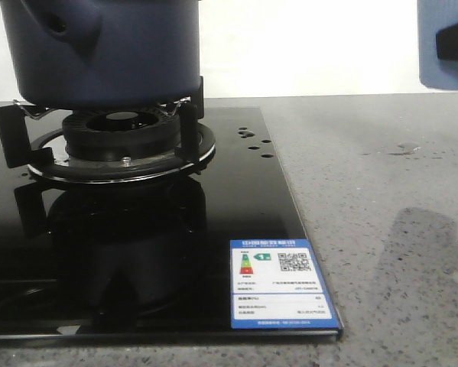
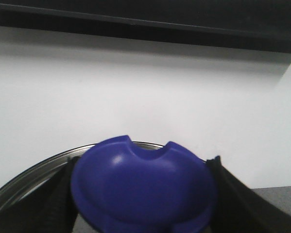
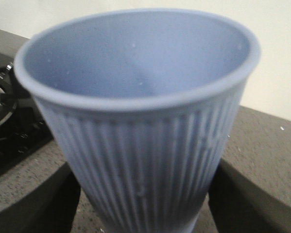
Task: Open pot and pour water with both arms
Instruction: 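Carry the cup back toward its spot on the counter with the right gripper, then lower the cup onto the counter and open the right gripper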
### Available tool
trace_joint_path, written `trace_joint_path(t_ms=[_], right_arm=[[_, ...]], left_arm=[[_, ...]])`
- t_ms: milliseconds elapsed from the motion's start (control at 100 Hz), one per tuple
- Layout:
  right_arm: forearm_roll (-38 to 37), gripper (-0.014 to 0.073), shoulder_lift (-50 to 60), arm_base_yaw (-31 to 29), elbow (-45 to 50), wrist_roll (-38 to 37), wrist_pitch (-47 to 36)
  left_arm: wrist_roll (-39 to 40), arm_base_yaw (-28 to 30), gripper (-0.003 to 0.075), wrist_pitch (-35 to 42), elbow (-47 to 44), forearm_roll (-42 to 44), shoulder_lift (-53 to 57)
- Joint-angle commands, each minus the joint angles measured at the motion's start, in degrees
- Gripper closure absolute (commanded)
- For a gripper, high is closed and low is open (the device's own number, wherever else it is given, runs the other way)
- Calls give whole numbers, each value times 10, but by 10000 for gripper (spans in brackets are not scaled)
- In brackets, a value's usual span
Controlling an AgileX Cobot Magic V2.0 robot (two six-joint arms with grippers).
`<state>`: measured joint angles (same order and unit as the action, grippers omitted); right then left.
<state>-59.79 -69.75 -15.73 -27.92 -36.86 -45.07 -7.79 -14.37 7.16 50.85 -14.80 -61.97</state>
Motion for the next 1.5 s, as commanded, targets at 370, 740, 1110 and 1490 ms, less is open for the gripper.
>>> trace_joint_path(t_ms=[370,740,1110,1490], right_arm=[[88,262,-83,-3,12,62,-55],[94,262,-113,-3,12,85,-67],[94,146,-113,-3,12,77,-59],[89,-66,-72,-3,37,22,-43]], left_arm=[[0,2,341,56,23,3,15],[0,2,341,55,23,3,15],[0,2,341,55,23,3,15],[0,2,341,55,23,3,15]])
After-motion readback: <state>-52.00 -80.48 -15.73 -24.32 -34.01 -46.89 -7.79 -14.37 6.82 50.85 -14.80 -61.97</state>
